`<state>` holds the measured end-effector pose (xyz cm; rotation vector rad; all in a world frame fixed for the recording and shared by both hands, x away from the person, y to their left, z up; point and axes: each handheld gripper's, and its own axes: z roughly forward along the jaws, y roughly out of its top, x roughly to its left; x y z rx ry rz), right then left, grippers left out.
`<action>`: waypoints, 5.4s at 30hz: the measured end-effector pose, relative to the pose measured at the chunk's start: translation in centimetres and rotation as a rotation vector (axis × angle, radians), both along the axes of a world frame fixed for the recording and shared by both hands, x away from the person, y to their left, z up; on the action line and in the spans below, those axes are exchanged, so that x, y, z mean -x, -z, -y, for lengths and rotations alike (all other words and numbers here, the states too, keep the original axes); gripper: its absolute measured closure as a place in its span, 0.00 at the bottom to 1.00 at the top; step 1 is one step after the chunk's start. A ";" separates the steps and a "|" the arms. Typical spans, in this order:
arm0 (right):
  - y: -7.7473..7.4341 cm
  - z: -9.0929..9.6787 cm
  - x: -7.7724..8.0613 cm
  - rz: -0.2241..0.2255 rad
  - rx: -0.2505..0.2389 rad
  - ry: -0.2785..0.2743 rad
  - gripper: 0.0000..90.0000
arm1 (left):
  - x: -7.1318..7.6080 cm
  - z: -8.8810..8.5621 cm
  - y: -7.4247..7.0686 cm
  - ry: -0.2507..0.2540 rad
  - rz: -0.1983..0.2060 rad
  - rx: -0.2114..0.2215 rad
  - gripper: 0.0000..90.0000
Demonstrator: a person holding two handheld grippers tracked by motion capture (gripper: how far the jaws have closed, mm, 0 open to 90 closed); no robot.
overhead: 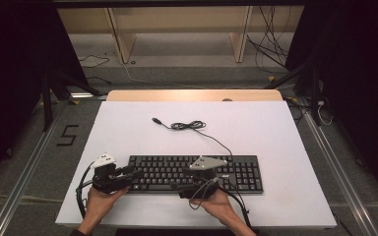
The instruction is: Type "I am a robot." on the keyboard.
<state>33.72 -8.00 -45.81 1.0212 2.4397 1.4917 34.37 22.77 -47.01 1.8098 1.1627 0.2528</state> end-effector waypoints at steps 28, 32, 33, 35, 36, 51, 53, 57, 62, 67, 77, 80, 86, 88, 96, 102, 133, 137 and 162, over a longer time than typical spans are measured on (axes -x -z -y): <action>1.3 -1.1 -0.4 -0.029 0.061 -0.018 0.58 | 0.4 0.5 -0.4 0.023 0.027 0.051 0.39; 1.4 -1.2 -0.4 -0.032 0.076 -0.026 0.73 | 0.5 0.5 -0.4 0.025 0.032 0.056 0.38; 1.5 -1.3 -0.4 -0.032 0.079 -0.028 0.76 | 0.5 0.5 -0.4 0.025 0.033 0.056 0.38; 1.6 -1.4 -0.3 -0.035 0.085 -0.032 0.81 | 0.5 0.5 -0.4 0.026 0.035 0.056 0.38; 1.6 -1.4 -0.3 -0.037 0.090 -0.035 0.84 | 0.5 0.5 -0.5 0.026 0.035 0.056 0.38; 2.4 -1.9 -0.3 -0.058 0.138 -0.055 0.99 | 0.6 0.4 -0.6 0.024 0.052 0.066 0.37; 2.5 -1.9 -0.3 -0.059 0.141 -0.054 0.99 | 0.6 0.4 -0.6 0.024 0.052 0.065 0.37; 2.5 -1.9 -0.3 -0.062 0.143 -0.054 1.00 | 0.6 0.4 -0.6 0.024 0.053 0.065 0.37; 2.6 -2.0 -0.3 -0.061 0.146 -0.055 1.00 | 0.6 0.4 -0.6 0.026 0.053 0.064 0.37; 2.9 -2.1 -0.4 -0.058 0.172 -0.053 1.00 | 0.6 0.4 -0.6 0.023 0.052 0.065 0.37; 2.9 -2.1 -0.3 -0.054 0.170 -0.051 1.00 | 0.5 0.3 -0.5 0.019 0.050 0.063 0.37; 2.9 -2.1 -0.3 -0.059 0.163 -0.046 1.00 | 0.5 0.3 -0.6 0.018 0.052 0.063 0.37; 2.1 -1.4 -0.4 -0.066 0.080 -0.040 0.96 | 0.5 0.3 -0.5 0.016 0.048 0.065 0.37; 1.9 -1.3 -0.3 -0.061 0.067 -0.043 0.95 | 0.5 0.3 -0.5 0.016 0.049 0.065 0.37; 1.5 -0.7 -0.4 -0.047 0.046 -0.034 0.85 | 0.4 0.3 -0.5 0.019 0.046 0.065 0.37; 1.2 -0.2 -0.4 -0.047 0.030 -0.029 0.67 | 0.2 0.4 -0.4 0.030 0.034 0.065 0.35; 0.1 1.0 0.0 -0.028 0.004 0.002 0.43 | -1.9 1.4 -1.0 0.035 -0.002 0.026 0.60; 0.0 1.3 0.1 -0.028 0.001 0.009 0.42 | -2.3 2.2 -0.9 0.064 -0.003 -0.002 0.71; -0.3 1.9 0.7 -0.009 -0.007 0.016 0.38 | -3.9 5.2 0.1 0.161 -0.061 -0.105 0.99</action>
